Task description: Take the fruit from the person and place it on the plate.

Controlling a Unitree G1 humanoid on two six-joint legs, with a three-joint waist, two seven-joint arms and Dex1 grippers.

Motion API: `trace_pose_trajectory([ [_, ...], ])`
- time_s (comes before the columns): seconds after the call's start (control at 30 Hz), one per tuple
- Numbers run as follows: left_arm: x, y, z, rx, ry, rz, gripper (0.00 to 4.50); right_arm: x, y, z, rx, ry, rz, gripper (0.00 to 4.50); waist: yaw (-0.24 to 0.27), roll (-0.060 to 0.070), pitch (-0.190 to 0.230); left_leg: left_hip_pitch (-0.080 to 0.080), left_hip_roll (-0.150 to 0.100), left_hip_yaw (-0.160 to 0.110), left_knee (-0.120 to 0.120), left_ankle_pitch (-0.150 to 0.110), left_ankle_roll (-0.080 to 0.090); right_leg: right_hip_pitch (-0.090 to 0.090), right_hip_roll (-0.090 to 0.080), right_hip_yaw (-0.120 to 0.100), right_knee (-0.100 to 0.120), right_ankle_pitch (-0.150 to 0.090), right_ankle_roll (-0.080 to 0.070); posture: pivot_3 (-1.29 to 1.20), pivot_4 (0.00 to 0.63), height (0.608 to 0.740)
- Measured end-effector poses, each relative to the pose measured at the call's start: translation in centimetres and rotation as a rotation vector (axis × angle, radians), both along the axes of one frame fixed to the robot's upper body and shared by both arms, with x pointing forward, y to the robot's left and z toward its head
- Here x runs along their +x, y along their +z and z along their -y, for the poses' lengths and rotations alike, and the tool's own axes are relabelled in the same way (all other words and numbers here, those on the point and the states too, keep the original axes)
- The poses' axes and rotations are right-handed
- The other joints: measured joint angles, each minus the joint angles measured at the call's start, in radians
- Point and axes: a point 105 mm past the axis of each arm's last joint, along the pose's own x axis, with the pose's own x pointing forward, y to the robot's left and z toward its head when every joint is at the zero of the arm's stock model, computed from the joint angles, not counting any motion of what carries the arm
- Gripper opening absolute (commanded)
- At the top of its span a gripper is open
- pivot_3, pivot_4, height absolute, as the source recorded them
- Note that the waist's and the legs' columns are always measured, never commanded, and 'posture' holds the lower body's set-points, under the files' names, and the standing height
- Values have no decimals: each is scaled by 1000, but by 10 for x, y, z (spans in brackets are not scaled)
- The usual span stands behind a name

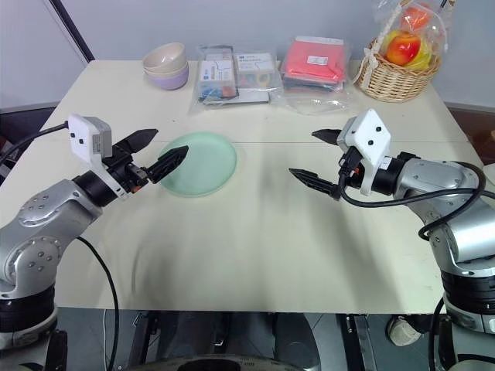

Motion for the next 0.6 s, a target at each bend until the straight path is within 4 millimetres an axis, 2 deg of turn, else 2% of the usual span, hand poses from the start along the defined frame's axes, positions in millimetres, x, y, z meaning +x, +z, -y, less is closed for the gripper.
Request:
trace_pose_trajectory([
  [0.3,1,3,3,-11,-7,11,4500,0,0,0,2,-4,1,4451,0,0,0,0,0,0,0,0,0,0,0,0,0,0,0,0,150,740],
  [0.6,15,26,14,-85,-8,71,4500,3,1,2,11,-32,14,4451,0,0,0,0,0,0,0,1,-2,0,0,0,0,0,0,0,150,740],
])
